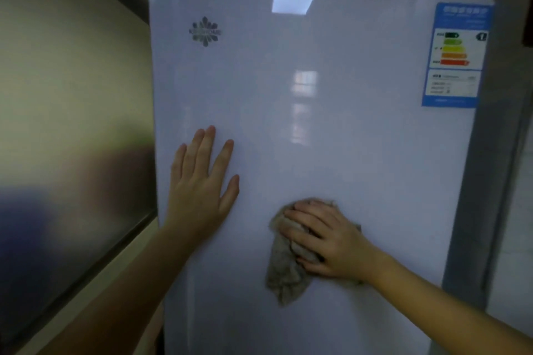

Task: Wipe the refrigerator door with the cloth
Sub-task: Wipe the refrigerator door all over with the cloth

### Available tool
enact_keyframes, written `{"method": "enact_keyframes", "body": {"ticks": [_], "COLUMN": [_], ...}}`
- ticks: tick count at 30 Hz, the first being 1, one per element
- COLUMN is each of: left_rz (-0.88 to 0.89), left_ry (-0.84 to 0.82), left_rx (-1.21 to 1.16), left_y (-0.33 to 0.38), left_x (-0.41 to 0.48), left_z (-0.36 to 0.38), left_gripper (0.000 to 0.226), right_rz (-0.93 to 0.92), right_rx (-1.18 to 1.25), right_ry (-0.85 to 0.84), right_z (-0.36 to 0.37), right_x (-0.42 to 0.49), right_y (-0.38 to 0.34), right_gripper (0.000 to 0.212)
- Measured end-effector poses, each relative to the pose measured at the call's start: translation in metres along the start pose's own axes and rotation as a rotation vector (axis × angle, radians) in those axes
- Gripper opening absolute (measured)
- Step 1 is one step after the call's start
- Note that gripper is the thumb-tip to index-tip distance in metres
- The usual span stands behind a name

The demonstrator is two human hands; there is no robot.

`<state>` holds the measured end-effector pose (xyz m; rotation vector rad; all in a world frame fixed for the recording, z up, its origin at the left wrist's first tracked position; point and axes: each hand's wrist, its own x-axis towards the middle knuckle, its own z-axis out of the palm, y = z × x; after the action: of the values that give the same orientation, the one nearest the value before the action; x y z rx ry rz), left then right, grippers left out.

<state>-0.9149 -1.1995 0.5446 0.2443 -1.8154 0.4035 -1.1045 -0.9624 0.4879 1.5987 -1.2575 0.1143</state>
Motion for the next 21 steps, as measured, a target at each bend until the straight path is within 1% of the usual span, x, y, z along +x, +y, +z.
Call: {"method": "enact_keyframes", "body": {"ticks": [3, 5, 8, 11, 13, 14, 18, 21], "left_rz": [0.052, 0.048, 0.038, 0.074, 0.115, 0.131, 0.112, 0.064], "left_ry": [-0.025, -0.033, -0.006, 0.049, 0.068, 0.071, 0.062, 0.051], "left_rx": [-0.018, -0.036, -0.065, -0.096, -0.112, -0.119, -0.121, -0.084], "left_y": [0.016, 0.029, 0.049, 0.071, 0.087, 0.095, 0.130, 0.152], "left_x": [0.000, 0.003, 0.011, 0.019, 0.024, 0.027, 0.033, 0.024], "left_z": [0.003, 0.004, 0.004, 0.007, 0.011, 0.013, 0.020, 0.029], "left_gripper": [0.062, 0.062, 0.061, 0.056, 0.054, 0.053, 0.053, 0.054], "right_rz": [0.007, 0.065, 0.225, 0.427, 0.533, 0.556, 0.515, 0.398], "right_rx": [-0.007, -0.040, -0.089, -0.102, -0.096, -0.097, -0.094, -0.090], "right_ry": [-0.011, 0.025, 0.136, 0.261, 0.304, 0.315, 0.287, 0.252], "right_z": [-0.007, -0.018, -0.042, -0.071, -0.086, -0.091, -0.100, -0.089], "right_x": [-0.012, -0.009, -0.003, -0.003, -0.011, -0.017, -0.042, -0.073], "right_y": [0.010, 0.028, 0.066, 0.105, 0.126, 0.133, 0.145, 0.136], "right_gripper": [0.049, 0.050, 0.056, 0.058, 0.060, 0.060, 0.061, 0.058]}}
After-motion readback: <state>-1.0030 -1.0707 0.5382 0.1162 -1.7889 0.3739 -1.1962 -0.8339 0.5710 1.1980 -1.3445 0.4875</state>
